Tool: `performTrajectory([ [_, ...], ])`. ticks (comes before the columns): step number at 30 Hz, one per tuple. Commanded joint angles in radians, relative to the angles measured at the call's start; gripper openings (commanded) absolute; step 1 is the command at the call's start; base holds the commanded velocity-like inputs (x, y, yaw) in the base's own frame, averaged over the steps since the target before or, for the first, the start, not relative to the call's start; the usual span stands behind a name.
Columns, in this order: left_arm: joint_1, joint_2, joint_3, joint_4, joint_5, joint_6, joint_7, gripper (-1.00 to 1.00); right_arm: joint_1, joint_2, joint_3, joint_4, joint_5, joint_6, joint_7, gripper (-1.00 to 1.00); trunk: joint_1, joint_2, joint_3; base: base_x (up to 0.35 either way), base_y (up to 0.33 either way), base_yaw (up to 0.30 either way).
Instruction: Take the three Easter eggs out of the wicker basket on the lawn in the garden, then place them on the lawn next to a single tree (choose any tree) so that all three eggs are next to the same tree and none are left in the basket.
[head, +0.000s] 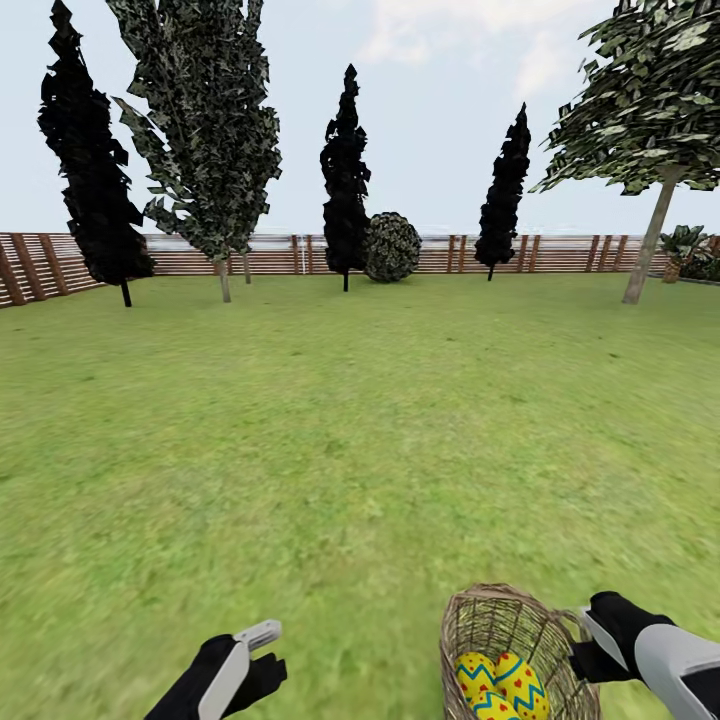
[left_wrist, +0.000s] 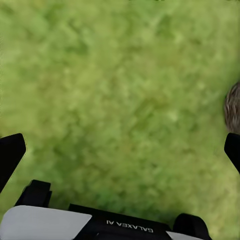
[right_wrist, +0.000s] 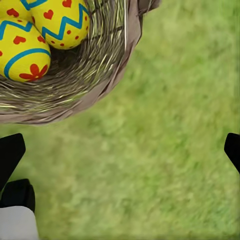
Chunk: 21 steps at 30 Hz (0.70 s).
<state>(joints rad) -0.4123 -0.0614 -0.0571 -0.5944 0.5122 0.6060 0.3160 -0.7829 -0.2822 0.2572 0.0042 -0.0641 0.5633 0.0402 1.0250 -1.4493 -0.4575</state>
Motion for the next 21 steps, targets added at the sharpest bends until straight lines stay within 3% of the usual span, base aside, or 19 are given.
performTrajectory([
  [1, 0.0, 0.004, -0.002, -0.003, 0.011, 0.002, 0.009, 1.0, -0.001, -0.002, 0.009, 0.0, -0.006, 0.003, 0.004, 1.0, 0.0, -0.001, -0.001, 0.003, -0.006, 0.0],
  [7, 0.0, 0.039, 0.001, -0.01, 0.011, 0.003, 0.009, 1.0, -0.001, -0.007, 0.008, -0.015, -0.006, 0.003, 0.004, 1.0, 0.0, -0.001, -0.001, 0.001, -0.001, 0.0],
  [13, 0.0, 0.038, -0.002, -0.011, 0.011, 0.002, 0.009, 1.0, -0.001, -0.007, 0.008, -0.018, -0.006, 0.002, 0.004, 1.0, 0.0, -0.001, -0.001, 0.036, 0.0, 0.0],
  [21, 0.0, 0.03, -0.004, -0.002, 0.011, 0.0, 0.009, 1.0, -0.001, -0.007, 0.008, -0.018, -0.006, 0.002, 0.003, 1.0, 0.0, -0.001, -0.001, 0.299, 0.0, 0.0],
])
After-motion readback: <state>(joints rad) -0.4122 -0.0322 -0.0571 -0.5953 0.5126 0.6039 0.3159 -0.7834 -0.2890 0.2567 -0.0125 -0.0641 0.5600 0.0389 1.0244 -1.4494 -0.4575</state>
